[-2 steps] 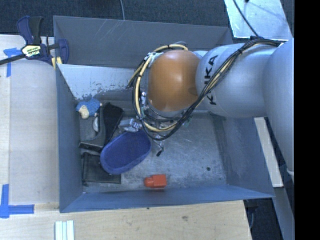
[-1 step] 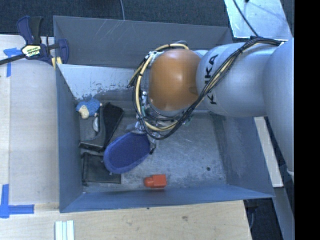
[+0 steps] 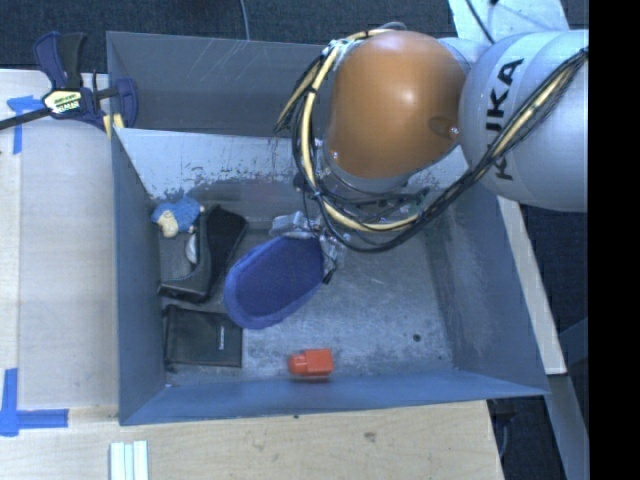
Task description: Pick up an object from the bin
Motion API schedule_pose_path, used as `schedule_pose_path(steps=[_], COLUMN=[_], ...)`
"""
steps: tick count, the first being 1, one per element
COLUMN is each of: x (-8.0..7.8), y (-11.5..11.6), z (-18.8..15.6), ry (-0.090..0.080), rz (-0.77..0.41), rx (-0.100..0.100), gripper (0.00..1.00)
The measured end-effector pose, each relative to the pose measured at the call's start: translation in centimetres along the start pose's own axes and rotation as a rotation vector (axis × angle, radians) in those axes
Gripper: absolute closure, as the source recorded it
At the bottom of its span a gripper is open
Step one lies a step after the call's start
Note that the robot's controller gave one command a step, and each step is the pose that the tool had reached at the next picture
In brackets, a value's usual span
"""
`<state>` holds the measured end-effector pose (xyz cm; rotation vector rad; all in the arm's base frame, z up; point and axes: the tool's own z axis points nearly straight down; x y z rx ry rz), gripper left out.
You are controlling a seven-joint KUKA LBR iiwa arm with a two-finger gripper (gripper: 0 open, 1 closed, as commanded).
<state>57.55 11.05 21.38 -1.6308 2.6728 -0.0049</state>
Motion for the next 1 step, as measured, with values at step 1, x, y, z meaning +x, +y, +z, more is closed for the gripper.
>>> schedule_pose_path(steps=[1], x=[-5.93], y=[-1.3], z=[-3.25], ry=[-0.002], rz=[-0.261], rx=[-0.003], gripper=[1.0])
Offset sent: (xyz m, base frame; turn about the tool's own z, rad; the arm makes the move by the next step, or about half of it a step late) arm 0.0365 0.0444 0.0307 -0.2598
